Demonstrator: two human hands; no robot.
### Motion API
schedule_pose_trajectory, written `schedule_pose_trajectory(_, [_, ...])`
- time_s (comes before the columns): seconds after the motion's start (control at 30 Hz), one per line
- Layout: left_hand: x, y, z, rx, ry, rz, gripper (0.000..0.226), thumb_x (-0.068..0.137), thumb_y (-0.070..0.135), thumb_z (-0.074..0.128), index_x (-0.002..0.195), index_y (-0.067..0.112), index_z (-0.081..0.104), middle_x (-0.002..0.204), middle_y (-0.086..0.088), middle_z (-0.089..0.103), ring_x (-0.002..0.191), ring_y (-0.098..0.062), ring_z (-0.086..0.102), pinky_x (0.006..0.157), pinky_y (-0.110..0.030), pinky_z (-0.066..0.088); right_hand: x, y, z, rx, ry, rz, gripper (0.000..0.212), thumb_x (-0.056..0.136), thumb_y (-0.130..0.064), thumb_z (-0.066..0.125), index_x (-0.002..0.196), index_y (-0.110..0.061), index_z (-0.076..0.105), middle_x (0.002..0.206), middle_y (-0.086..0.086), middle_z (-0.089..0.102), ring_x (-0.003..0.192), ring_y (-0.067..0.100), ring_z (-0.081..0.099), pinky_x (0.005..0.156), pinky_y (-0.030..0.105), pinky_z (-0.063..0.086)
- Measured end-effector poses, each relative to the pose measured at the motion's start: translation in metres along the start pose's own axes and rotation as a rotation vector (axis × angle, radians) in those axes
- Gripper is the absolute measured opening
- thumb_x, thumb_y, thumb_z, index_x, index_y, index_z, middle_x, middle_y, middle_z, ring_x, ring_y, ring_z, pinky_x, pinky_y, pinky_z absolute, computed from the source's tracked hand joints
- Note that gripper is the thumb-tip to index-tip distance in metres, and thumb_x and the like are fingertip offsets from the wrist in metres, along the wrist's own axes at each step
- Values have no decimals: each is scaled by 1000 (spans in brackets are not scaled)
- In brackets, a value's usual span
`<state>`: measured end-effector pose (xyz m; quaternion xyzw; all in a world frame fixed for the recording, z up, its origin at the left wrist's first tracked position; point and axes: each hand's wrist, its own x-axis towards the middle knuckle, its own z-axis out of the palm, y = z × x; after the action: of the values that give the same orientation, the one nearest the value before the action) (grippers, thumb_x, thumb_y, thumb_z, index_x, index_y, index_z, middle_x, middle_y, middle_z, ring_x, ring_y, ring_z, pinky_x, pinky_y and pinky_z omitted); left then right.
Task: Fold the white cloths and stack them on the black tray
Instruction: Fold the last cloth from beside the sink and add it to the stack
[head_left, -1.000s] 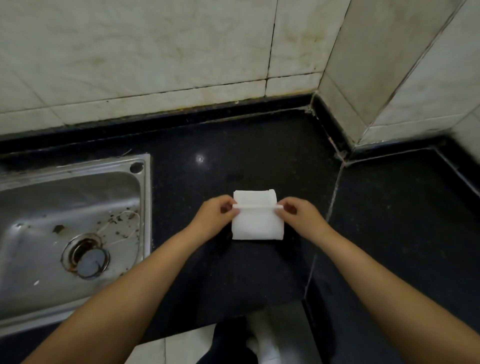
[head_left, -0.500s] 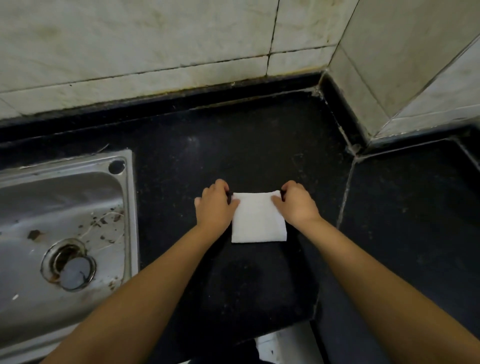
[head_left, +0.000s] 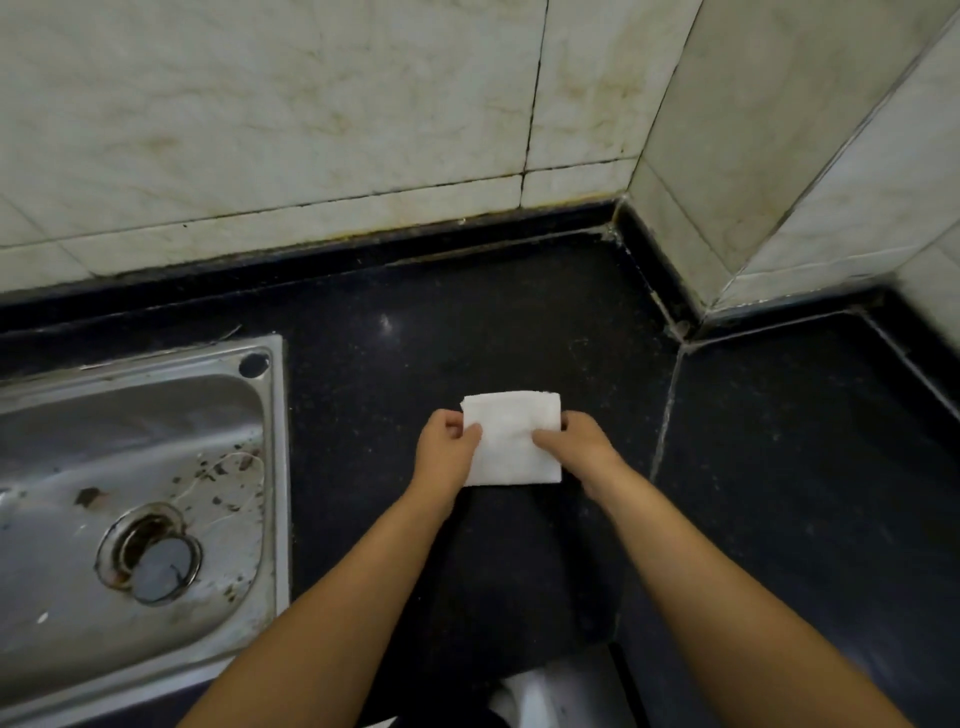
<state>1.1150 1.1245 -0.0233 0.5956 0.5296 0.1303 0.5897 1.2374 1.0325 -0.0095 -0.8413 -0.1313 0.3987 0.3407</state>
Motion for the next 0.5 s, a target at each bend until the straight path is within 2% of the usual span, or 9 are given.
schedule_pose_trajectory(0.07, [-8, 10, -9, -229, -68, -68, 17, 90, 6, 56, 106, 7, 52, 107, -14, 62, 91, -24, 61, 80, -41, 53, -11, 1, -19, 397, -118, 39, 30, 88, -6, 59, 117, 1, 57, 113, 18, 65, 94, 27, 63, 83, 40, 53])
schedule_pose_trajectory(0.13, [-19, 18, -16, -387, -156, -104, 35, 89, 2, 56, 122, 8, 47, 116, -14, 61, 93, -23, 63, 72, -36, 54, -26, 6, -34, 629, -224, 45, 32, 88, -1, 58, 119, 4, 57, 110, 18, 66, 92, 27, 64, 78, 40, 54])
schedule_pose_trajectory(0.2, [-33, 21, -23, -411, -223, -127, 44, 88, 2, 58, 130, 7, 45, 122, -14, 60, 99, -24, 63, 71, -32, 53, -40, 14, -41, 686, -290, 31, 30, 88, -1, 57, 118, 2, 57, 113, 18, 65, 96, 29, 63, 83, 44, 52])
schedule_pose_trajectory(0.27, [-49, 22, -31, -407, -279, -157, 41, 87, 0, 59, 127, 3, 49, 117, -14, 63, 98, -24, 64, 71, -32, 53, -56, 26, -45, 711, -319, 16, 22, 88, -2, 57, 110, -4, 59, 109, 15, 66, 96, 28, 62, 87, 45, 50])
schedule_pose_trajectory(0.33, [-63, 22, -37, -380, -336, -207, 34, 86, -1, 60, 120, 3, 56, 106, -10, 67, 93, -21, 65, 70, -32, 53, -76, 38, -48, 703, -326, 7, 14, 88, -4, 58, 100, -10, 62, 102, 11, 68, 92, 26, 64, 82, 43, 53])
schedule_pose_trajectory(0.43, [-82, 24, -40, -262, -445, -245, 27, 85, -1, 62, 112, 6, 61, 109, -10, 68, 97, -23, 65, 73, -35, 54, -109, 59, -55, 685, -312, -16, 11, 88, -6, 60, 97, -11, 62, 97, 8, 71, 87, 23, 68, 70, 36, 56])
schedule_pose_trajectory(0.5, [-97, 27, -38, -183, -526, -241, 20, 85, 0, 62, 103, 8, 62, 107, -11, 68, 97, -24, 65, 77, -38, 54, -133, 74, -60, 728, -266, -18, 11, 89, -5, 59, 98, -10, 62, 95, 8, 72, 82, 20, 70, 68, 33, 59])
